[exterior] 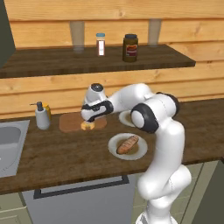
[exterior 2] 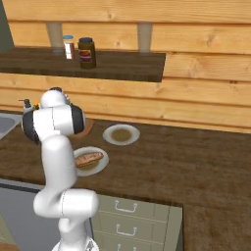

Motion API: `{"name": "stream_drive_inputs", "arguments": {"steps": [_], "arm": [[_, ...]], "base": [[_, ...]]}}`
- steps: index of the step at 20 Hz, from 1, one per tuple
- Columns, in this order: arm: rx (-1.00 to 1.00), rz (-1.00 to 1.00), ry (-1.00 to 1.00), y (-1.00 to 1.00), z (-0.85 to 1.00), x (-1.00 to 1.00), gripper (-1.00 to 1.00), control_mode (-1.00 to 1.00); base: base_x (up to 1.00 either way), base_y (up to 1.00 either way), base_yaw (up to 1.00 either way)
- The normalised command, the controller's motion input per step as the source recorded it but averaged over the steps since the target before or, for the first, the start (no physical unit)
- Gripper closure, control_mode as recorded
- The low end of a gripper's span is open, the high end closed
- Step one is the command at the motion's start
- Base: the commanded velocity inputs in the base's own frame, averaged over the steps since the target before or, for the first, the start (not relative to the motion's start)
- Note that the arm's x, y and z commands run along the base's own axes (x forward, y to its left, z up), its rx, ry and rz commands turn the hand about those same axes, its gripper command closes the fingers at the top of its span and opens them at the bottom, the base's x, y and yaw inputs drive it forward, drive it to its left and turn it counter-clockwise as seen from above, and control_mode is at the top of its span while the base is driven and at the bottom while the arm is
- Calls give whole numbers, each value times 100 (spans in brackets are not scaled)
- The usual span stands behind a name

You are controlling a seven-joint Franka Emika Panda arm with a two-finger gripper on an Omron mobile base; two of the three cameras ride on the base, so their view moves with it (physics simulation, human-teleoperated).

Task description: From the different types of pastries on the counter, select a croissant and place it on the cutting board. Then retrieve a jar of jam from the cabinet and place it alongside the croissant on the cutting board.

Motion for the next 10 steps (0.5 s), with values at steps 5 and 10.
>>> {"name": "stream_drive_inputs", "arguments": {"steps": [5,10], "arm": [[1,2,-1,9,9,-92,-100,-100],[-1,0,-2,-44,1,-100,-100,-100]], "base": [[0,0,0],[0,0,0]]}}
